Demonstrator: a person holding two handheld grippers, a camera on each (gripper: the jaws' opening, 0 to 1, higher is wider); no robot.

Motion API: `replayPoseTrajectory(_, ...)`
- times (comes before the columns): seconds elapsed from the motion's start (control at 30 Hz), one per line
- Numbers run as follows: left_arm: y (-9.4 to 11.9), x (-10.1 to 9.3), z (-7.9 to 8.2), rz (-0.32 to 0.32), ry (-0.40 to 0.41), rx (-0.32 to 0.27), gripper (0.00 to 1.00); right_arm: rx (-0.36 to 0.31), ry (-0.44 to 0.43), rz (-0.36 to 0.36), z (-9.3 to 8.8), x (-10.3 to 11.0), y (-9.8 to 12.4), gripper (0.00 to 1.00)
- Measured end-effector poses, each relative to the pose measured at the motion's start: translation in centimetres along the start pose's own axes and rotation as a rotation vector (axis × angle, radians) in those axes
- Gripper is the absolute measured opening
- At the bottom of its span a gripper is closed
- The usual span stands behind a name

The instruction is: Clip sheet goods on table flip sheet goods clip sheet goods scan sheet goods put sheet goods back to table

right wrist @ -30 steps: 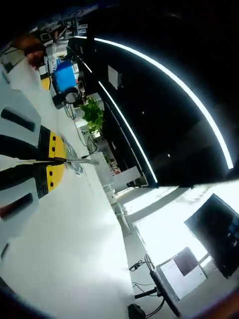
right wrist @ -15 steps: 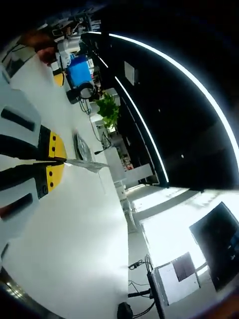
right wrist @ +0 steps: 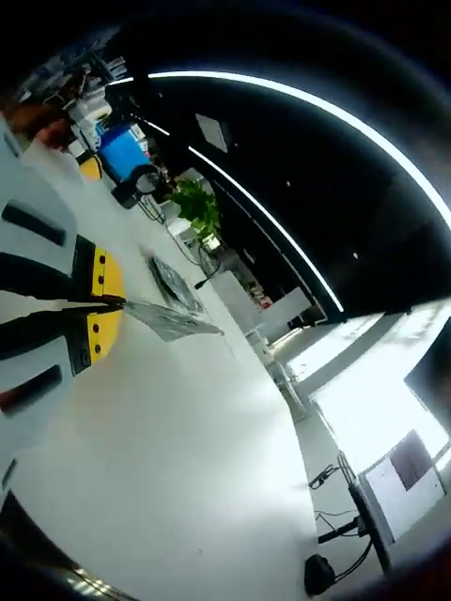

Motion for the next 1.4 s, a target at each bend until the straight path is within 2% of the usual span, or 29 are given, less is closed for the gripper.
replayPoseTrajectory(0.2, 0.0, 0.0, -0.1, -0.001, -0.004, 0.003, 0.02, 0.044, -0.116, 0.018, -1.1, 0.1, -0.2, 0.0)
replayPoseTrajectory(0.3, 0.0, 0.0, -0.1, 0.001, -0.009, 0.005, 0.02, 0.053, -0.108, 0.013, -1.4, -0.1, -0.3, 0.0)
replayPoseTrajectory(0.47, 0.0, -0.1, -0.1, 0.002, -0.01, 0.006, 0.02, 0.084, -0.136, 0.049, -2.0, 0.4, -0.5, 0.01)
replayPoseTrajectory(0.6, 0.0, -0.1, -0.1, 0.003, -0.011, 0.008, 0.02, 0.112, -0.108, 0.06, -2.4, 0.9, -0.5, 0.02)
replayPoseTrajectory(0.7, 0.0, -0.1, -0.1, 0.002, -0.012, 0.008, 0.02, 0.135, -0.122, 0.087, -2.7, 1.4, -0.3, 0.05)
replayPoseTrajectory(0.8, 0.0, -0.1, -0.1, 0.002, -0.011, 0.007, 0.02, 0.166, -0.177, 0.103, -2.8, 1.7, -0.1, 0.14)
replayPoseTrajectory(0.87, 0.0, -0.1, -0.1, 0.002, -0.011, 0.008, 0.02, 0.183, -0.189, 0.113, -2.9, 2.1, 0.2, 0.16)
replayPoseTrajectory(1.07, 0.0, -0.1, -0.1, 0.001, -0.012, 0.007, 0.02, 0.206, -0.162, 0.09, -2.7, 2.3, 1.4, 0.13)
replayPoseTrajectory(1.2, 0.0, -0.2, -0.1, 0.001, -0.013, 0.008, 0.02, 0.227, -0.136, 0.084, -2.6, 2.2, 1.9, 0.06)
replayPoseTrajectory(1.3, 0.0, -0.2, -0.1, 0.002, -0.016, 0.007, 0.02, 0.24, -0.123, 0.069, -2.8, 1.6, 1.5, 0.0)
replayPoseTrajectory(1.4, 0.0, -0.2, -0.1, 0.004, -0.016, 0.009, 0.02, 0.25, -0.131, 0.08, -3.0, 1.7, 1.4, 0.0)
Point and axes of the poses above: the point that each gripper's makers call its tool centre point, and the gripper's own axes: y roughly backward along the fingers, x roughly to its left, z roughly out of its top, the point moved 2 cm from there along y, roughly backward along the fingers, and after that the axes turned 4 degrees about -y, right-handed, at the moved point
